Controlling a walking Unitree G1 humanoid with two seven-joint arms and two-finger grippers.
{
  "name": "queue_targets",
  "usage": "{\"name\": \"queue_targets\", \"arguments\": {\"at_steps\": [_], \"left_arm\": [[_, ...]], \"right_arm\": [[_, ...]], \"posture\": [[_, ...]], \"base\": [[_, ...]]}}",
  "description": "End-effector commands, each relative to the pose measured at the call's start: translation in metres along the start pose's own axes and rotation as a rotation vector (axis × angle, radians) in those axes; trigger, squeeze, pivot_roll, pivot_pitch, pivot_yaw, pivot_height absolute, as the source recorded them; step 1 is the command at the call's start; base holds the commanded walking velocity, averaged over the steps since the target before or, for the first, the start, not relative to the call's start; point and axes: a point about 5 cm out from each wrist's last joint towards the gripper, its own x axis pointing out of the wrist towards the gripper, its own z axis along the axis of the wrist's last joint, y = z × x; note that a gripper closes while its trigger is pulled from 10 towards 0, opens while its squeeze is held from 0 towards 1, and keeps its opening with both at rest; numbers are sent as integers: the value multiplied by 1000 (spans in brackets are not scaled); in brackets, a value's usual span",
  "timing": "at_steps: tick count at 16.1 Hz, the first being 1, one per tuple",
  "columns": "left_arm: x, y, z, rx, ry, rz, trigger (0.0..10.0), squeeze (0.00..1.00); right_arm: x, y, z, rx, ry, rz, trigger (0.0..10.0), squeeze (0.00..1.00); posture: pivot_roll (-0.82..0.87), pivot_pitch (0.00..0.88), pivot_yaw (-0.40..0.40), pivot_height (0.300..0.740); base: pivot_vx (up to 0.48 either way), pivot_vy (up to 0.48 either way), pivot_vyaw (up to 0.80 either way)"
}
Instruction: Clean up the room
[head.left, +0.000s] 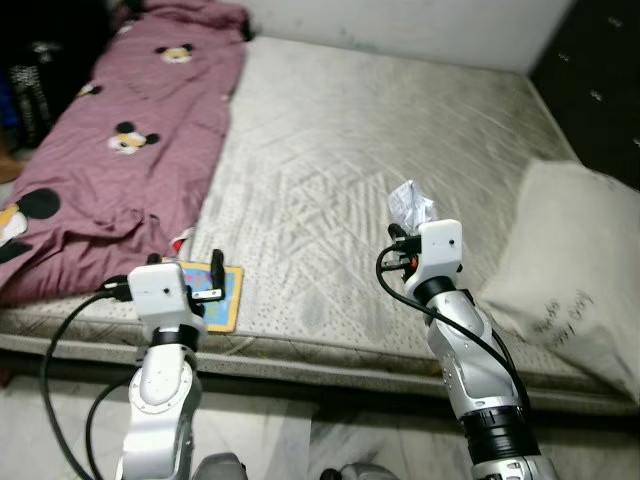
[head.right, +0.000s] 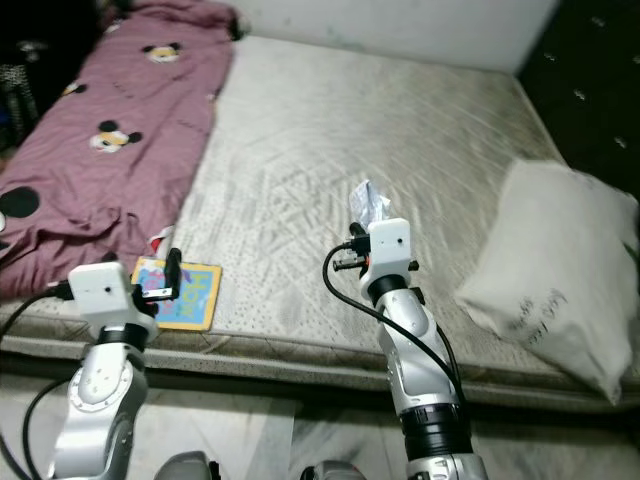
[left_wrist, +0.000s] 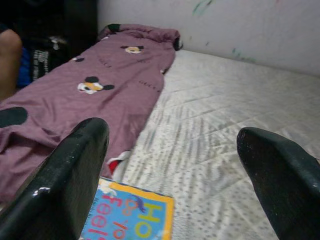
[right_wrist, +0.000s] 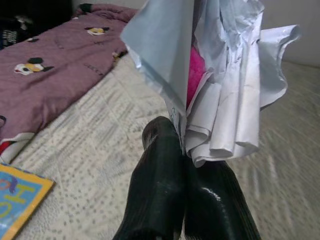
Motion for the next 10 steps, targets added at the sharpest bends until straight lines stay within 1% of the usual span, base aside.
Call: {"name": "queue_targets", "arguments": {"at_steps": [1, 3, 7, 10], "left_arm": [[0, -4, 3, -9, -12, -12, 10000, 0], [1, -3, 3, -7, -11, -15, 10000, 0], [2, -5, 2, 7, 1, 9, 10000, 0], [2, -3, 1, -12, 9, 16, 10000, 0]], "right_arm": [[-2, -5, -1, -7, 4, -21, 10000, 0], [-2, -5, -2, -8, 5, -24, 10000, 0], [-2, -7, -4, -12, 13, -32, 10000, 0], [-2, -8, -6, -11, 25, -40, 10000, 0]], "posture": [[7, 47, -79, 740], [7, 60, -78, 740], [12, 58, -75, 740], [12, 52, -74, 740]], "base": [[277, 0, 0], [274, 0, 0], [0, 0, 0], [0, 0, -800]]}}
